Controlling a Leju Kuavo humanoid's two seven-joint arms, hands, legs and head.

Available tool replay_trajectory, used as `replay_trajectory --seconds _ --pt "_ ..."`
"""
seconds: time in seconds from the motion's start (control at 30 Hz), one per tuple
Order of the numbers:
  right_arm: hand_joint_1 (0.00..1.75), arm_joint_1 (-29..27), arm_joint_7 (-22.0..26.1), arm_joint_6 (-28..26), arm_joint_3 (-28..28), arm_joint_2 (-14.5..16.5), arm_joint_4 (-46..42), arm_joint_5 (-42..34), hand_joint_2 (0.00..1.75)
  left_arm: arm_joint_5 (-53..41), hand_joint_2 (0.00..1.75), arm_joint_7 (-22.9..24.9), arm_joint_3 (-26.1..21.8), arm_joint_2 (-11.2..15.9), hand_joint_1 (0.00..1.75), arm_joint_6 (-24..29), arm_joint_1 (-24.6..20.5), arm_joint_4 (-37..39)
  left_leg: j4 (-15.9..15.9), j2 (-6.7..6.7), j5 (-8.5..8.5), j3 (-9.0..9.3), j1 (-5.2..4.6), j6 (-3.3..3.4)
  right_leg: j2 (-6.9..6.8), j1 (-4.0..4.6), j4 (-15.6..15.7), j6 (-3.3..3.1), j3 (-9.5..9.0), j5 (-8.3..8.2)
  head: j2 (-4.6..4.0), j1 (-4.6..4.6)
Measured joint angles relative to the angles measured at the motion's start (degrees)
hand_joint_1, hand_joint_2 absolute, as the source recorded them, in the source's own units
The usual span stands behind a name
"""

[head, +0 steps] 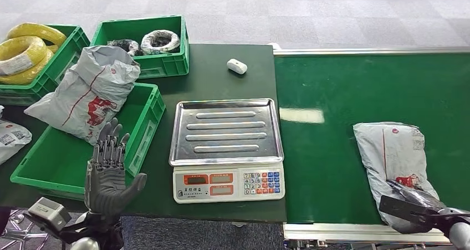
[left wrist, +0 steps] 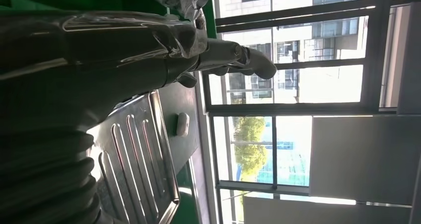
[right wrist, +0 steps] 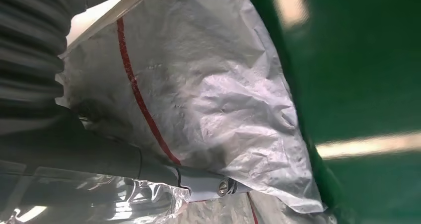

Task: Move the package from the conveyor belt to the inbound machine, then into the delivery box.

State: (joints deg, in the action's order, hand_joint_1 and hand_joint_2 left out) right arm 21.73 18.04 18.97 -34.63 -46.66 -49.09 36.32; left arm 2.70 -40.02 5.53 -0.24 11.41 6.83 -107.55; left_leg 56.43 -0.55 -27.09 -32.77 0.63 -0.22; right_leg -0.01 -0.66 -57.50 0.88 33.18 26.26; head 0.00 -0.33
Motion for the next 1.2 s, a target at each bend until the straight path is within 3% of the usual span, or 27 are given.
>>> replay_trajectory --seconds 0.07,0.2,0.53,0.83,1.03,1.13,1.2 --pt "0.30 0.47 1.44 0.13 -0.59 1.52 -0.34 0.92 1.75 -0.02 1.75 0.00 -0.03 0.00 0.00 0.62 0.45 -0.49 -0.01 0.16 -0.04 0.10 0.03 -0.06 0.15 0.04 0.00 -0.02 -0.08 -0.01 0.00 0.02" --pt "1.75 2.04 3.74 -0.36 -2.56 5.25 -0.35 1.74 1.75 -0.04 1.75 0.00 -0.34 0.00 0.00 1.54 1.60 -1.78 -0.01 0.59 -0.11 0.38 0.09 -0.16 0.57 0.09 0.00 -0.08 -0.16 -0.05 0.00 0.01" --pt "1.75 4.04 5.50 -1.81 -6.55 8.78 -2.12 1.00 1.75 -0.64 1.75 0.00 -0.87 -0.02 0.00 2.49 4.30 -4.20 0.00 0.57 -0.11 0.59 0.11 -0.17 0.57 0.12 0.00 -0.09 -0.31 -0.04 0.00 0.02" --pt "1.75 5.75 1.92 -6.23 -7.50 8.29 -3.99 1.38 1.75 -0.64 1.75 0.00 -0.85 -0.01 0.00 2.36 4.17 -4.45 0.00 0.48 -0.10 0.35 0.03 -0.15 0.47 0.03 -0.01 -0.08 -0.24 -0.05 0.00 0.03" --pt "1.75 18.05 -1.53 -11.59 -7.54 11.18 -2.17 9.71 1.75 -0.96 1.75 0.00 -0.67 -0.39 0.00 2.37 3.86 -4.44 0.00 0.84 -0.02 0.35 -0.02 -0.13 0.76 -0.02 -0.03 -0.16 -0.01 -0.20 0.00 0.00" --pt "1.75 24.70 -2.95 -15.43 -7.96 15.11 0.17 13.58 1.75 -0.81 1.75 0.00 -0.20 -0.89 0.00 1.96 3.40 -4.25 0.01 0.79 0.05 0.32 0.01 -0.13 0.74 0.02 -0.05 -0.16 -0.01 -0.21 0.00 0.01" --pt "1.75 28.79 -3.80 -16.92 -8.35 19.43 2.57 14.88 1.75 -0.79 1.75 0.00 0.49 -1.38 0.00 1.62 2.45 -3.63 0.00 0.84 0.06 0.33 0.04 -0.13 0.80 0.07 -0.07 -0.19 0.01 -0.23 0.00 0.01"
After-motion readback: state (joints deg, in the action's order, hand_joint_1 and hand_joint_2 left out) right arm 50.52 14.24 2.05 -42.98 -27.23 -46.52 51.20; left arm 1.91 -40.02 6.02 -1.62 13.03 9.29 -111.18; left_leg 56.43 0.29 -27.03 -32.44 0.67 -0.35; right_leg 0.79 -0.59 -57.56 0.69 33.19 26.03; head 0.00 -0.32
